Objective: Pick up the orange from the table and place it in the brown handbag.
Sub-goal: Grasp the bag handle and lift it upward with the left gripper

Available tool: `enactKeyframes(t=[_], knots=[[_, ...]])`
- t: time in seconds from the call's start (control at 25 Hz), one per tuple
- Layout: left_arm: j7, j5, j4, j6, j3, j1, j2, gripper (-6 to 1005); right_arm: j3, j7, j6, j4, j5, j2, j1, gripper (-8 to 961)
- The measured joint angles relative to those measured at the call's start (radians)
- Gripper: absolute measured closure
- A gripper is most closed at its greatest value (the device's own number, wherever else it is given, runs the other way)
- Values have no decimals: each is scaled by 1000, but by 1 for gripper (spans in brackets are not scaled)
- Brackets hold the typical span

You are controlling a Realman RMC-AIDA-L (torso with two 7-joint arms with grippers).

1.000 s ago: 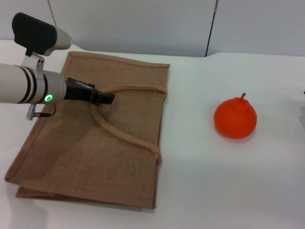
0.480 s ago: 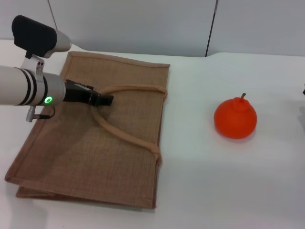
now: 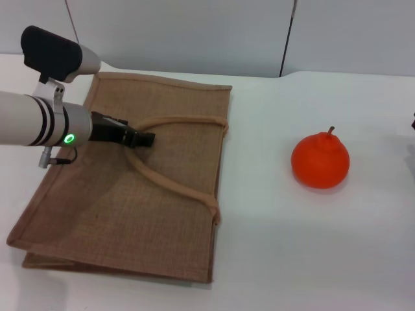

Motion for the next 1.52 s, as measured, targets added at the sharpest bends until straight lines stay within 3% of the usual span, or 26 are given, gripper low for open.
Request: enactKeyframes(t=[0.56, 1.16, 1.52], knots=[[-1, 0, -1, 0, 0, -6, 0, 312, 0, 0, 5, 0, -1, 0, 0, 180], [-24, 32, -19, 26, -2, -24, -1, 639, -2, 11, 11, 0, -1, 0, 2, 181], [-22, 32, 62, 22, -24, -8, 0, 870, -28, 12, 4, 0, -2, -2, 2, 185]])
